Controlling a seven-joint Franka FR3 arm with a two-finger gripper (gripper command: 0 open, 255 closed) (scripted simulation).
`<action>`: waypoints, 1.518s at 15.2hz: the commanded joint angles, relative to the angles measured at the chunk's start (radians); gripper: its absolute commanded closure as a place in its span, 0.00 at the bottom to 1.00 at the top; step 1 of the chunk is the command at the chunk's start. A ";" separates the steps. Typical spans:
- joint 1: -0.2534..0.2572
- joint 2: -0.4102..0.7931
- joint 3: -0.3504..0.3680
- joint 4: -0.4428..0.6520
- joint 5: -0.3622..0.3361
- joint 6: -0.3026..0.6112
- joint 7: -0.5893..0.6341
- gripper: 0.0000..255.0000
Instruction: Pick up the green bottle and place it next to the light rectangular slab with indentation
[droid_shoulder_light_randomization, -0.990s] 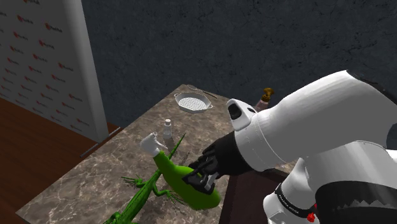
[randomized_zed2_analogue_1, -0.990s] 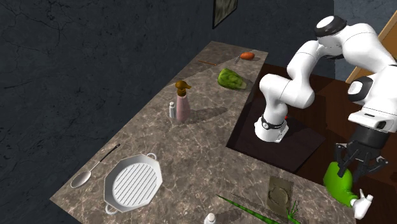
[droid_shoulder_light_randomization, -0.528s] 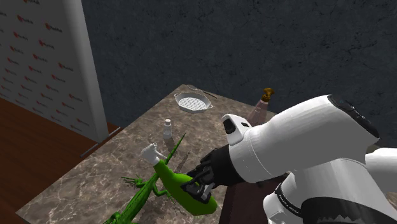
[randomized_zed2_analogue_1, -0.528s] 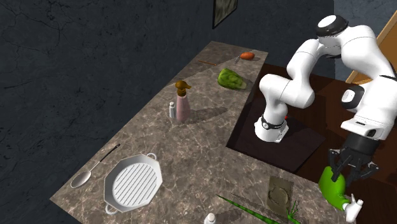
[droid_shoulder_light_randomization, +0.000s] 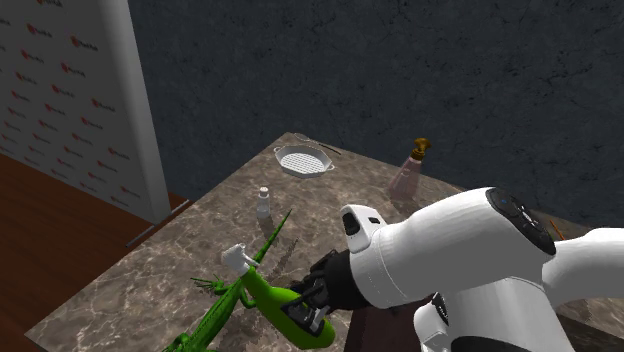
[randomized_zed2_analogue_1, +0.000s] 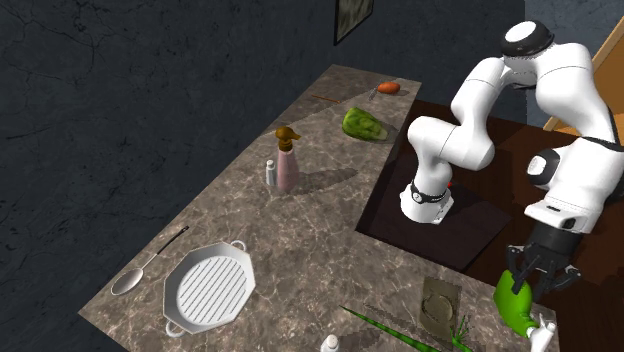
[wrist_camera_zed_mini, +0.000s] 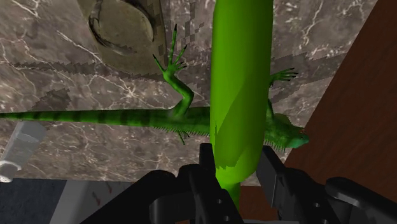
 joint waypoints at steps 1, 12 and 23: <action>-0.001 0.021 0.029 -0.013 0.022 0.037 -0.001 1.00; -0.068 0.189 0.214 -0.049 0.133 0.262 -0.019 1.00; -0.103 0.244 0.272 -0.051 0.158 0.330 -0.026 0.00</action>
